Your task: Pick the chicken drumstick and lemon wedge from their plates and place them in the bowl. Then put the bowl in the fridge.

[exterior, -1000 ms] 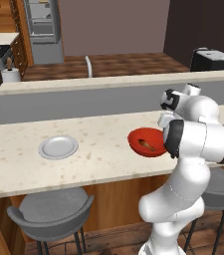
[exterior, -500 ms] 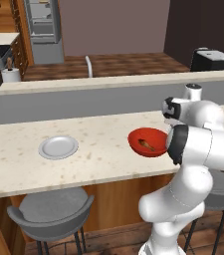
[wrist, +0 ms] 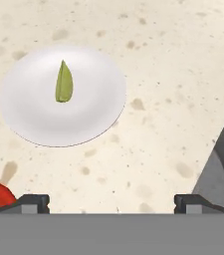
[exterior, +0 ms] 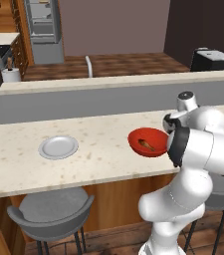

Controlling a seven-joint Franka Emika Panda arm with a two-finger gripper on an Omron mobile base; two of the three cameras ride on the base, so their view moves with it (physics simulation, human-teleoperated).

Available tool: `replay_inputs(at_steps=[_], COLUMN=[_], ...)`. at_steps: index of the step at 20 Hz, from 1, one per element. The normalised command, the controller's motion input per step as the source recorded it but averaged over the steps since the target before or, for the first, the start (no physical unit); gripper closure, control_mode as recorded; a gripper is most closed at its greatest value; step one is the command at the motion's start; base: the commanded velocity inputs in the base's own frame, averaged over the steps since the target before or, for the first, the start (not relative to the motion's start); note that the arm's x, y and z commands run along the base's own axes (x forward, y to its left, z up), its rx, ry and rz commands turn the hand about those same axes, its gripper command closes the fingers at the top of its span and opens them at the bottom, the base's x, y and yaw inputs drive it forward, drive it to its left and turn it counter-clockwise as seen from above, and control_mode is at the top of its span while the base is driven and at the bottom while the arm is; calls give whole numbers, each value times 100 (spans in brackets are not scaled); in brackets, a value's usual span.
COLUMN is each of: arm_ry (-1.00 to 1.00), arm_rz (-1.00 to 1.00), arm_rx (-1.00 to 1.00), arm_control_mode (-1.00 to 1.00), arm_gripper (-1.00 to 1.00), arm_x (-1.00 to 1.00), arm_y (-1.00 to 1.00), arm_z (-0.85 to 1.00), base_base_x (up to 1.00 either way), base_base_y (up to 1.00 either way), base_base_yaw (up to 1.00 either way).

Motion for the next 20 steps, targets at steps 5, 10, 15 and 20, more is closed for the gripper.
replay_inputs(at_steps=[5, 10, 15, 20], arm_ry=[6, 10, 4, 0], arm_rz=[0, 0, 0, 0], arm_rx=[0, 4, 6, 15], arm_control_mode=[-100, -100, -100, -100], arm_gripper=[-100, -100, -100, -100], arm_x=[13, 7, 14, 26], arm_y=[-36, -37, -22, -7], arm_z=[10, 19, 4, 1], base_base_x=[0, 0, 0, 0], base_base_y=[0, 0, 0, 0], base_base_yaw=[0, 0, 0, 0])
